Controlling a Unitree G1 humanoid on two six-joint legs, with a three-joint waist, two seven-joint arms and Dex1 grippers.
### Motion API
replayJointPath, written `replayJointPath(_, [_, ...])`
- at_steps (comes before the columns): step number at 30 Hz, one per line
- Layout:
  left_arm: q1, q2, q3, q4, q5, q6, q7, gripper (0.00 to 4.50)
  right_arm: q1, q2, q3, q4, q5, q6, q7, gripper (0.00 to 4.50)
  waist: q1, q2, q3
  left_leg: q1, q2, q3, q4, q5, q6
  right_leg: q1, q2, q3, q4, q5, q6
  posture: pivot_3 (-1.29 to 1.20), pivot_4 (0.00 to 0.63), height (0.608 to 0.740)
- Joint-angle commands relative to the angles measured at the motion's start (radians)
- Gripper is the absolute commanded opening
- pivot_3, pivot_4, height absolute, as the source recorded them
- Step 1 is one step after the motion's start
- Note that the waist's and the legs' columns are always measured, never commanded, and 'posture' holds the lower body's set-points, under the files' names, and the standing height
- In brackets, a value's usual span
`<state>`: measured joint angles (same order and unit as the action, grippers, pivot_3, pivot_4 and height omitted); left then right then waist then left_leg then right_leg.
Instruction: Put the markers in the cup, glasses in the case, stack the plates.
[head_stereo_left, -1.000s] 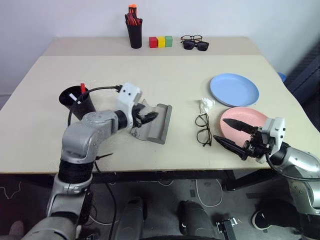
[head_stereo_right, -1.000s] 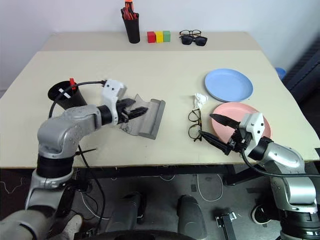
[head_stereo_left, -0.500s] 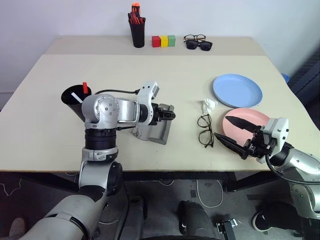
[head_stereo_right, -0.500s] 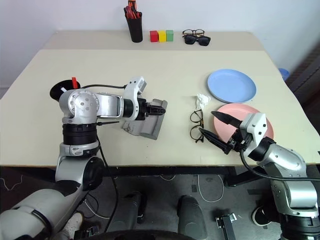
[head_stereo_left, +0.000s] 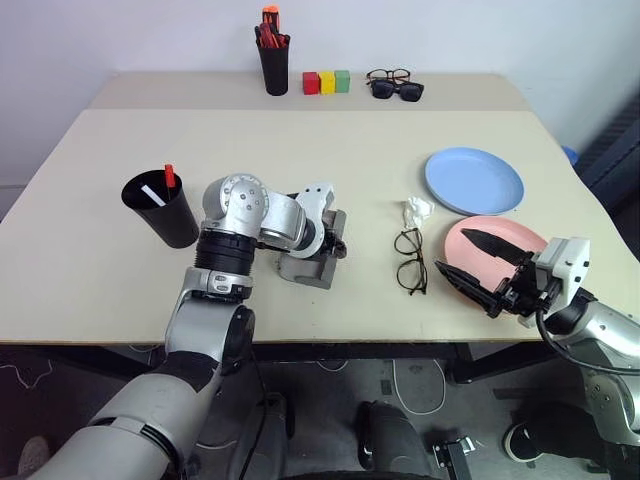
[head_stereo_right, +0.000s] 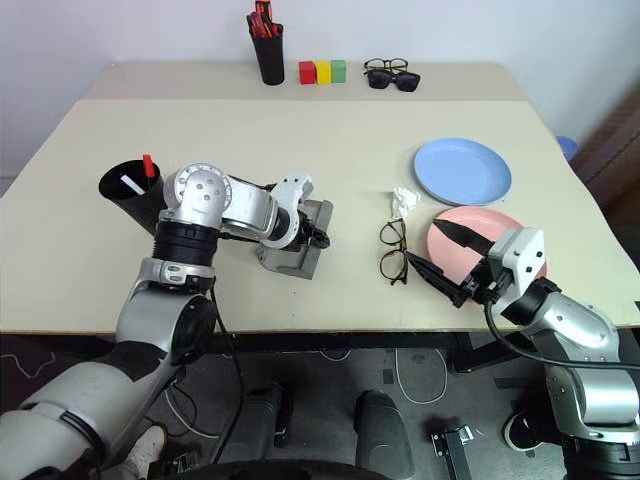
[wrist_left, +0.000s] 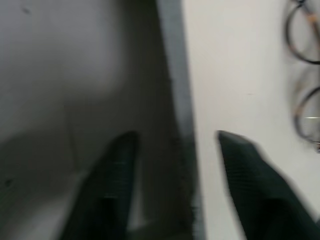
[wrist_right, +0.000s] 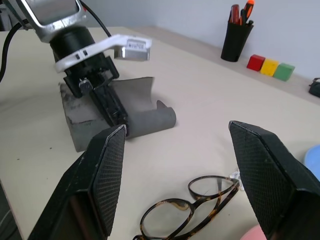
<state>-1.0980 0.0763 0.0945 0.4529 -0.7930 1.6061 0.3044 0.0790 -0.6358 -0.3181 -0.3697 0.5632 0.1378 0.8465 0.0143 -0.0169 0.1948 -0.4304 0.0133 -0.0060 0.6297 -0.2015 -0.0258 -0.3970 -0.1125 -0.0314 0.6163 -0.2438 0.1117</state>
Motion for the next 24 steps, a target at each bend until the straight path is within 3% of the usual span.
replayJointPath(1, [-0.039,-0.014,-0.003,0.014,0.037,0.008,-0.011,0.5,0.014,0.009,-0.035,-0.037,0.011,-0.027,-0.008,3.36,0.0,0.0,0.0,0.0,0.0,0.0,0.0,0.0,0.0,0.0,0.0,0.0,0.0,0.0,0.0,0.0,0.15,0.74])
replayJointPath(2, [-0.043,-0.013,-0.009,0.017,0.047,0.008,-0.025,0.05,0.016,0.008,-0.037,-0.035,0.009,-0.03,-0.008,3.36,0.0,0.0,0.0,0.0,0.0,0.0,0.0,0.0,0.0,0.0,0.0,0.0,0.0,0.0,0.0,0.0,0.15,0.74])
replayJointPath(8, [-0.035,0.004,-0.064,-0.031,0.085,0.008,-0.108,0.05,0.023,0.006,-0.034,-0.039,0.01,-0.036,-0.014,3.36,-0.002,0.0,0.0,0.001,0.0,0.0,0.0,0.0,0.0,0.0,0.0,0.0,0.0,0.0,0.0,0.0,0.15,0.74])
replayJointPath(14, [-0.029,0.092,-0.187,-0.126,0.122,0.005,-0.246,0.05,0.009,0.001,-0.025,-0.024,0.007,-0.036,-0.011,3.36,-0.002,0.0,0.0,0.0,0.0,0.001,-0.001,0.0,0.0,-0.001,0.0,0.0,-0.001,0.0,-0.001,0.0,0.15,0.74])
replayJointPath(18, [-0.046,0.218,-0.395,-0.222,0.16,-0.099,-0.46,0.05,-0.014,-0.003,-0.017,-0.01,0.009,-0.03,-0.006,3.36,-0.002,0.0,0.0,0.0,0.0,0.001,-0.002,0.0,0.0,-0.001,0.0,0.0,-0.001,0.0,-0.001,0.0,0.15,0.74])
replayJointPath(20, [-0.047,0.317,-0.553,-0.291,0.201,-0.224,-0.651,0.05,-0.025,-0.004,-0.013,0.002,0.006,-0.03,0.001,3.36,-0.002,0.0,0.0,-0.001,0.0,0.001,-0.002,0.0,-0.001,-0.002,0.0,0.0,-0.001,0.0,-0.001,0.0,0.15,0.74])
replayJointPath(24, [-0.027,0.435,-0.734,-0.31,0.334,-0.517,-0.945,0.05,-0.054,-0.006,-0.001,0.017,0.002,-0.024,0.007,3.36,0.0,0.001,0.0,-0.002,0.0,0.002,-0.003,0.0,-0.001,-0.003,-0.001,0.0,-0.003,0.0,-0.002,0.0,0.15,0.74])
